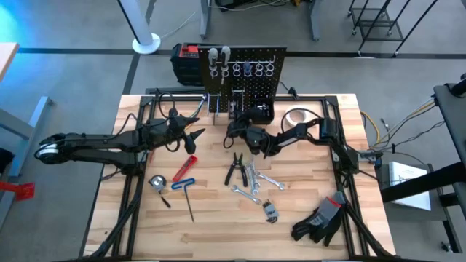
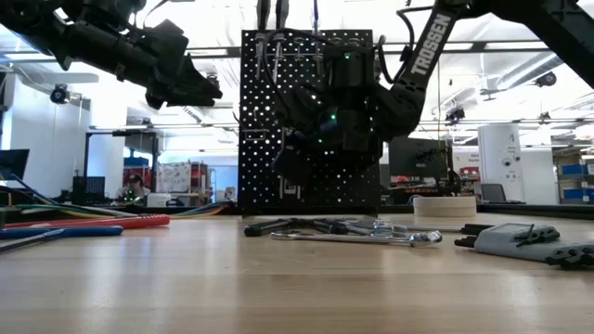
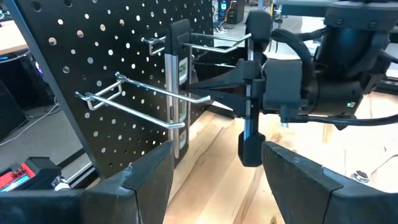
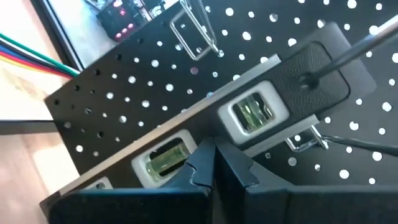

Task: Hang tools onto peg board
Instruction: Hang the spirit level on the peg board, then hang the wrench on the peg board

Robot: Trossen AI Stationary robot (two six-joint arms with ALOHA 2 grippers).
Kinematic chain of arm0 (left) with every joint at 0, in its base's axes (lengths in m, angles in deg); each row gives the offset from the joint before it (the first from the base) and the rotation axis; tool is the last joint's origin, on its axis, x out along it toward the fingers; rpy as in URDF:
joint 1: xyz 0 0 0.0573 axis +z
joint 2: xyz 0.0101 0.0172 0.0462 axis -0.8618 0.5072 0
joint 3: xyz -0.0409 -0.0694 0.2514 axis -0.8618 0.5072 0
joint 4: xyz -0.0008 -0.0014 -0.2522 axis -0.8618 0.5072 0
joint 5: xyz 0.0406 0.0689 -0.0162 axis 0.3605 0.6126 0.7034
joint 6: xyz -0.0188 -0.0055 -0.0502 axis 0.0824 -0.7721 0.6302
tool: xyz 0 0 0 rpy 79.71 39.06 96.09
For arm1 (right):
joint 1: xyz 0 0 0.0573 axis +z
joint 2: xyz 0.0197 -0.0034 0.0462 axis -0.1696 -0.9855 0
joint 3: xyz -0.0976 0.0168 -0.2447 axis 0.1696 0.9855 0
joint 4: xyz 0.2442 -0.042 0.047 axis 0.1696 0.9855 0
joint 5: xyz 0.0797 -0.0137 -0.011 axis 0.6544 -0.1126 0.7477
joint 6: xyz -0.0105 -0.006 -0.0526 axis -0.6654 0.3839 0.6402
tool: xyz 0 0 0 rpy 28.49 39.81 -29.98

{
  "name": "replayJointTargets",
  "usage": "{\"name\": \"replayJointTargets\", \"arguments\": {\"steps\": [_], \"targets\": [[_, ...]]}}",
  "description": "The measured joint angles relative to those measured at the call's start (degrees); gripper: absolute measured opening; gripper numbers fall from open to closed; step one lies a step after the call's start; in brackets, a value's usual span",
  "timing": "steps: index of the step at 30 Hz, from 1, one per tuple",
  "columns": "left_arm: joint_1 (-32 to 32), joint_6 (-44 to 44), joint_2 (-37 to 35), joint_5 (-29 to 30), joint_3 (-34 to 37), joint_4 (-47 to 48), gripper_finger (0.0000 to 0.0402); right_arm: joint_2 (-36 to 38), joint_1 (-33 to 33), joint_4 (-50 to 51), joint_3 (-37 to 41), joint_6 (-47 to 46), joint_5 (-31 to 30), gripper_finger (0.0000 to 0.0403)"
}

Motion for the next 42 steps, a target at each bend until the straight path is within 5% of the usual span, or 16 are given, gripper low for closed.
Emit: {"name": "replayJointTargets", "arguments": {"steps": [16,26,36,42], "targets": [[-0.5,1.9,-1.4,0.0,-0.1,0.1,0.0231,2.0,4.9,-0.3,2.5,-3.1,1.8,0.0013],[-1.0,3.7,-4.1,0.0,-0.1,0.7,0.0231,16.6,8.1,3.2,12.1,-15.9,2.1,0.0050],[-1.0,4.5,-3.5,-0.3,-0.1,2.3,0.0231,40.2,8.0,25.7,24.0,-47.7,27.8,0.0094],[-1.0,9.9,-1.6,-2.0,-0.1,3.2,0.0231,48.8,10.5,37.0,26.2,-56.4,34.8,0.0097]]}}
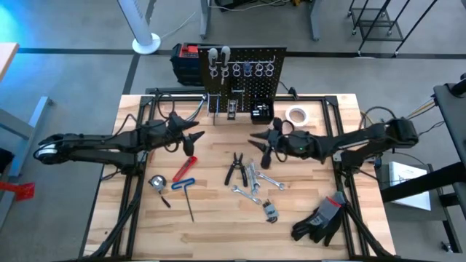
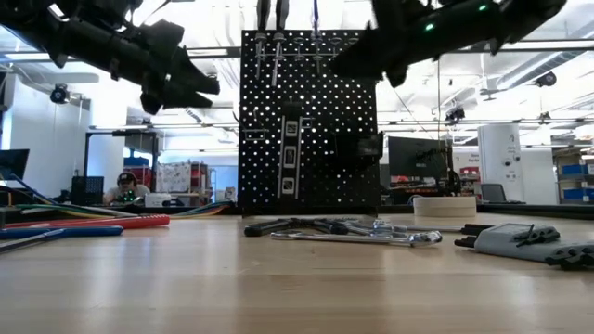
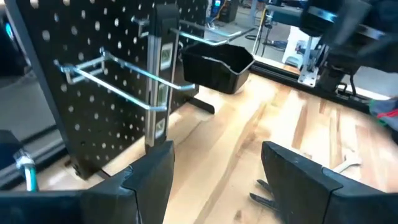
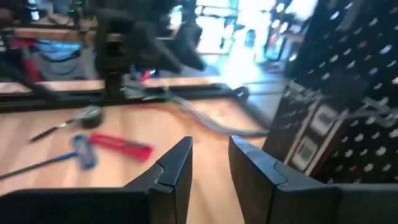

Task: Hang tools onto peg board
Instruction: Hang the wrench on the peg board

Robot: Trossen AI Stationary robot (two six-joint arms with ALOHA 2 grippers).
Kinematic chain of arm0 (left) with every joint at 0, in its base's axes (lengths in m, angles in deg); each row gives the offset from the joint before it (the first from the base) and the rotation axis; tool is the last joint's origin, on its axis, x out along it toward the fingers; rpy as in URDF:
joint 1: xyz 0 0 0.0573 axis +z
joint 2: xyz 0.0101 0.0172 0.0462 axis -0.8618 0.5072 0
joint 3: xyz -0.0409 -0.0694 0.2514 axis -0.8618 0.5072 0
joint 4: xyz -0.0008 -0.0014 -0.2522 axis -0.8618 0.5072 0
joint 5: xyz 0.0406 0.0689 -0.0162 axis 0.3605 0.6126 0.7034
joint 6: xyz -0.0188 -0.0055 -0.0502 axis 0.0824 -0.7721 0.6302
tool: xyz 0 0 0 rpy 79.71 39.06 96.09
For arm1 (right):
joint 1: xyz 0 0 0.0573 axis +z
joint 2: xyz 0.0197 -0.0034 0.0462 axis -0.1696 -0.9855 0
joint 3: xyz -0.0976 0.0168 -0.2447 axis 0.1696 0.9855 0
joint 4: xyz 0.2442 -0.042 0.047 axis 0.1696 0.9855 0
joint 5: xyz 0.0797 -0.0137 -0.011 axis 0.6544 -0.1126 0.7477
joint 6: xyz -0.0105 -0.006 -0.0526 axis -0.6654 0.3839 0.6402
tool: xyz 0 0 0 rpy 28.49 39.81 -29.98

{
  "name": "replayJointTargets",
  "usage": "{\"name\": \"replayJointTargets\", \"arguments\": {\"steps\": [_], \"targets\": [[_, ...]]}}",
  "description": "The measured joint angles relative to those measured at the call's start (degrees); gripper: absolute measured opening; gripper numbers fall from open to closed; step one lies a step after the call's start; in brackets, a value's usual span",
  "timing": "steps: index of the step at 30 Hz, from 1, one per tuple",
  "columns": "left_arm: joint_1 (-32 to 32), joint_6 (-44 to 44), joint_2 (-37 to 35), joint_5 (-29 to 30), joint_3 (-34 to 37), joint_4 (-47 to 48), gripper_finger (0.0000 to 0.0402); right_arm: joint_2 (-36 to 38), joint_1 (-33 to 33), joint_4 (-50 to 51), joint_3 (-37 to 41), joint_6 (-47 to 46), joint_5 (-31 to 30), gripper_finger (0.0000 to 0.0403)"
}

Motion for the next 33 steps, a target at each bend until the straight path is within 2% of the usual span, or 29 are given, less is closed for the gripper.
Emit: {"name": "replayJointTargets", "arguments": {"steps": [5,9,13,18,20,25,28,33], "targets": [[-1.2,2.7,1.3,-0.1,0.0,0.0,0.0231,3.3,3.6,11.5,0.5,-5.9,0.0,0.0084],[-4.6,4.9,3.1,-1.2,0.0,-0.1,0.0231,3.6,7.5,18.2,1.0,-11.8,-0.1,0.0072],[-10.3,7.6,7.7,-1.4,0.0,-0.6,0.0231,2.4,10.1,20.3,1.2,-17.4,-0.2,0.0062],[-16.4,11.1,16.3,2.5,0.1,-5.2,0.0231,-1.3,10.7,20.7,1.2,-25.8,-0.2,0.0058],[-17.9,12.6,19.9,2.7,0.1,-7.8,0.0231,-3.2,10.8,23.1,1.2,-32.3,0.3,0.0064],[-21.0,14.5,27.6,2.5,0.1,-15.4,0.0231,-6.3,13.9,36.9,1.3,-43.8,5.7,0.0098],[-21.2,14.4,31.4,2.6,0.0,-19.9,0.0231,-8.4,16.2,36.7,1.3,-45.3,5.0,0.0124],[-21.2,14.5,35.7,2.6,-0.9,-25.0,0.0231,-13.0,17.3,34.3,1.2,-43.8,0.3,0.0159]]}}
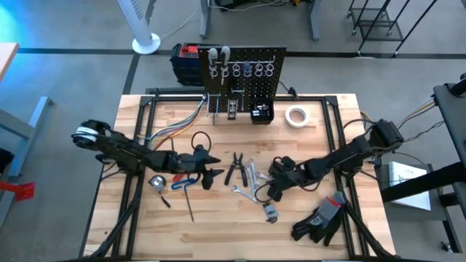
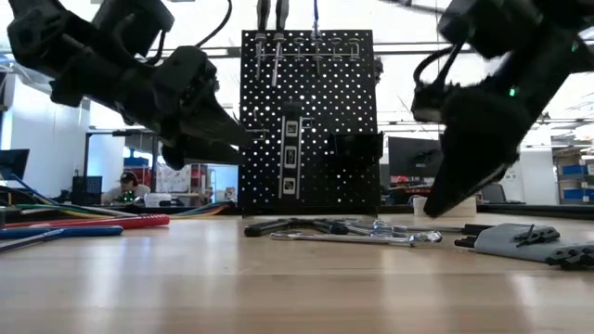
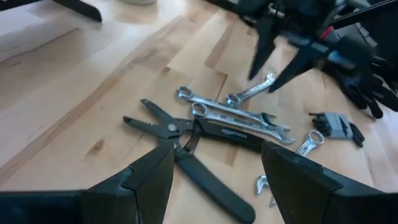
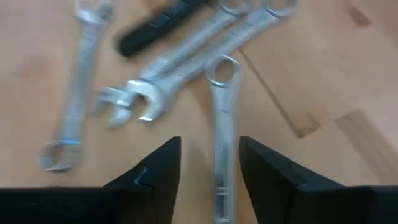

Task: Hang tools onto peg board
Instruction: Hang the wrench on the peg board

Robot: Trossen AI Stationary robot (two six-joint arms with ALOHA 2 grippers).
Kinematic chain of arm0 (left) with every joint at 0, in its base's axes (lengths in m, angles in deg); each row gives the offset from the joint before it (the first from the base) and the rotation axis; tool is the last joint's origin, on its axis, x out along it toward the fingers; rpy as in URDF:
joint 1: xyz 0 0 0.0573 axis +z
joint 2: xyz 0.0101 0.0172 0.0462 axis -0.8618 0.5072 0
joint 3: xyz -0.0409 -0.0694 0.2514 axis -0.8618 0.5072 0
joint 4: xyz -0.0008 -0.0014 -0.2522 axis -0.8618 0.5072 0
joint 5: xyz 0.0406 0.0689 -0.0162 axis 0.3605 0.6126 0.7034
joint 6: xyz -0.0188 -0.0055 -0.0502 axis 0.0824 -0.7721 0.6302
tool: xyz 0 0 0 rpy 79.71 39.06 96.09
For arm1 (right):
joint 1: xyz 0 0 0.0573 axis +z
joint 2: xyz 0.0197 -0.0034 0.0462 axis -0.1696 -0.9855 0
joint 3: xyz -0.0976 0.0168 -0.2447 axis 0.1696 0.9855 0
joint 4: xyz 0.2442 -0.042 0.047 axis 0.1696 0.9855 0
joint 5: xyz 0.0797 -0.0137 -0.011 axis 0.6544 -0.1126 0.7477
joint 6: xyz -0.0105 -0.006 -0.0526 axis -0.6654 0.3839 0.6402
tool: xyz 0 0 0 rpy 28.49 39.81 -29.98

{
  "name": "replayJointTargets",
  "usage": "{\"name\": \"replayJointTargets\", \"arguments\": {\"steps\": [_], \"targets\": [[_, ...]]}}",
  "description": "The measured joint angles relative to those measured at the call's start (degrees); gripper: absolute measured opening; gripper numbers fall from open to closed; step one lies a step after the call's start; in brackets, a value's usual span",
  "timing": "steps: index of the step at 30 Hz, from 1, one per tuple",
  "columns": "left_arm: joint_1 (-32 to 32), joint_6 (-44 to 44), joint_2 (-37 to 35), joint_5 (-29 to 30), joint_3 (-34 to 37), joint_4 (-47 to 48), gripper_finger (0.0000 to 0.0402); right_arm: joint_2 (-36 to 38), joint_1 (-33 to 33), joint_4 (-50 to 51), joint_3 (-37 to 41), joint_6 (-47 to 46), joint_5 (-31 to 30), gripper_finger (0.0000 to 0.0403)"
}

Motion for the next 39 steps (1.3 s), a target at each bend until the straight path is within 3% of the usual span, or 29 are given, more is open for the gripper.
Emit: {"name": "replayJointTargets", "arguments": {"steps": [10,14,19,24,29,35,39], "targets": [[-0.1,0.0,0.4,0.0,-2.9,4.2,0.0231,-10.0,-2.5,-11.5,-0.4,7.4,-5.0,0.0162],[0.0,-0.1,-1.5,0.5,-2.7,5.3,0.0231,-11.0,-2.6,-11.2,-0.5,7.3,-6.3,0.0122],[0.0,-0.2,-4.1,1.9,-2.1,5.3,0.0231,-11.0,-2.7,-10.7,0.0,8.9,-7.5,0.0026],[-0.2,-0.5,-5.6,2.1,-2.1,5.2,0.0231,-10.9,-2.5,-11.0,0.2,8.8,-9.1,0.0015],[-1.2,-1.5,-5.9,2.4,-2.1,5.1,0.0231,-8.1,0.6,-9.7,0.9,8.7,-17.3,0.0002],[-3.0,-2.2,-5.3,7.5,-2.1,2.7,0.0231,-0.6,5.2,-12.2,0.8,9.9,-27.5,0.0002],[-3.2,-3.9,-4.3,7.6,-2.1,0.2,0.0231,3.5,5.3,-14.0,0.7,11.5,-28.2,0.0002]]}}
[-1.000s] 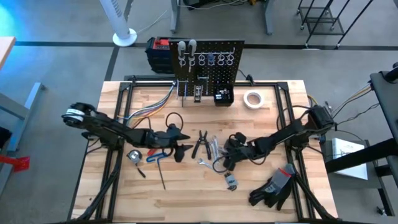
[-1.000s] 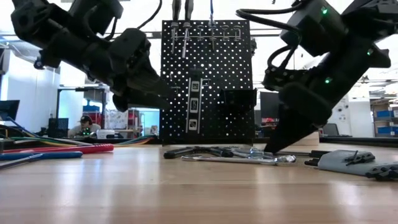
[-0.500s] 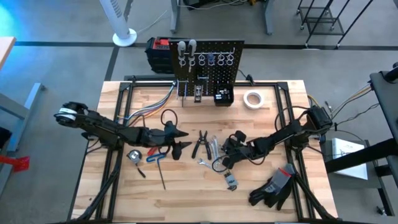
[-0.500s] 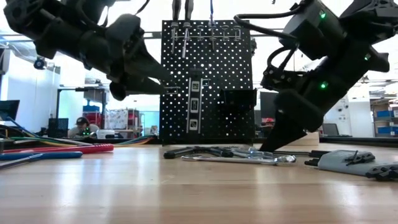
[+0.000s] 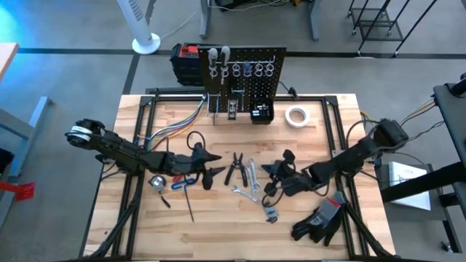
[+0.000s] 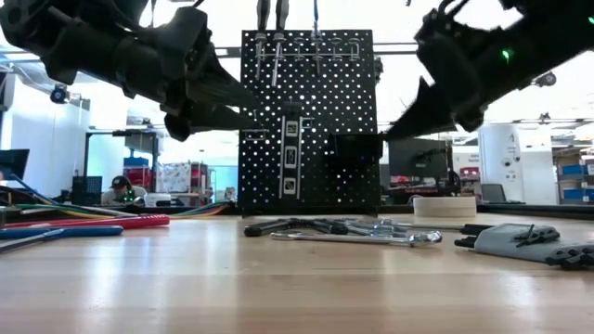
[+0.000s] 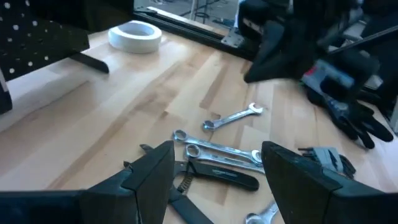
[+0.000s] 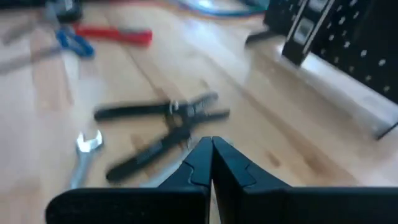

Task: Hang tools onto peg board
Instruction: Hang the wrench on the peg board

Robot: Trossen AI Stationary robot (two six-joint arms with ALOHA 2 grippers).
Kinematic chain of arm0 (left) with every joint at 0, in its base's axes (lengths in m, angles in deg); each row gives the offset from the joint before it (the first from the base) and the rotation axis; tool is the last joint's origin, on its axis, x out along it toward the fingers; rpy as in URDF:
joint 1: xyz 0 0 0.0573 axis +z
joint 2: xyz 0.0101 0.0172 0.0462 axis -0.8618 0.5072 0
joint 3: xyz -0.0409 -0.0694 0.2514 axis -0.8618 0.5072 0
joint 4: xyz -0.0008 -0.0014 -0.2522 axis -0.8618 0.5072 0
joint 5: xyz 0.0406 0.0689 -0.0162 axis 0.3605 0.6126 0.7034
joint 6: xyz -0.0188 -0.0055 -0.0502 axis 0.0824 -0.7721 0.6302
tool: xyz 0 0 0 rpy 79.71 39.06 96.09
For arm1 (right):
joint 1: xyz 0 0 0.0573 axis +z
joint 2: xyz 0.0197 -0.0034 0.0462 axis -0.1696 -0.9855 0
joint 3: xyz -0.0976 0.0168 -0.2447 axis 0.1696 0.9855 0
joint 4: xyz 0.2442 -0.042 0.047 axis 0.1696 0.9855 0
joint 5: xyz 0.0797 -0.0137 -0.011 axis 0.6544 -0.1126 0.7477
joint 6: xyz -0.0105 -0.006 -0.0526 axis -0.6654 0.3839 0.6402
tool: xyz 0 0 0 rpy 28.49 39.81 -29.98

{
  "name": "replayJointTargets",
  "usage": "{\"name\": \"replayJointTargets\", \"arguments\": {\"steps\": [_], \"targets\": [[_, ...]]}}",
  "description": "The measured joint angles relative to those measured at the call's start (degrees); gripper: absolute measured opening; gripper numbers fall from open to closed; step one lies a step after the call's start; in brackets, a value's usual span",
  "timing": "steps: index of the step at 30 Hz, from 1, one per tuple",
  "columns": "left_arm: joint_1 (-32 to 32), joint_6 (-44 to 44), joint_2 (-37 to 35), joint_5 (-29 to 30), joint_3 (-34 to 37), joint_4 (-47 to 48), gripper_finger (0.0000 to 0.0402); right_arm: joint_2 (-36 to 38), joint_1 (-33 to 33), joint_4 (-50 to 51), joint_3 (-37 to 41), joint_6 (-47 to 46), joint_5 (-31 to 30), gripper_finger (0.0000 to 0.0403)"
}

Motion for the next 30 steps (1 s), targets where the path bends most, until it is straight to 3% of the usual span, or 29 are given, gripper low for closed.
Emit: {"name": "replayJointTargets", "arguments": {"steps": [4,7,13,19,22,30], "targets": [[0.1,-0.6,0.0,3.4,0.5,-0.3,0.0231,0.6,-0.8,0.3,0.2,1.1,0.5,0.0001],[0.1,-0.6,0.2,3.4,0.5,-0.2,0.0231,-0.3,-2.6,0.4,1.2,2.6,4.9,0.0017],[0.0,-0.1,0.2,2.9,0.5,-0.2,0.0231,-5.5,-9.8,0.0,2.0,6.3,21.0,0.0121],[-0.6,1.2,0.2,2.8,0.5,0.5,0.0231,-9.6,-15.3,-1.4,1.8,10.7,24.4,0.0219],[-0.8,1.6,0.2,2.8,0.5,1.1,0.0231,-10.9,-17.5,-2.1,1.7,10.5,29.1,0.0221],[-0.8,1.6,0.2,2.8,0.5,1.7,0.0231,-7.6,-18.4,-0.7,1.9,10.7,35.7,0.0158]]}}
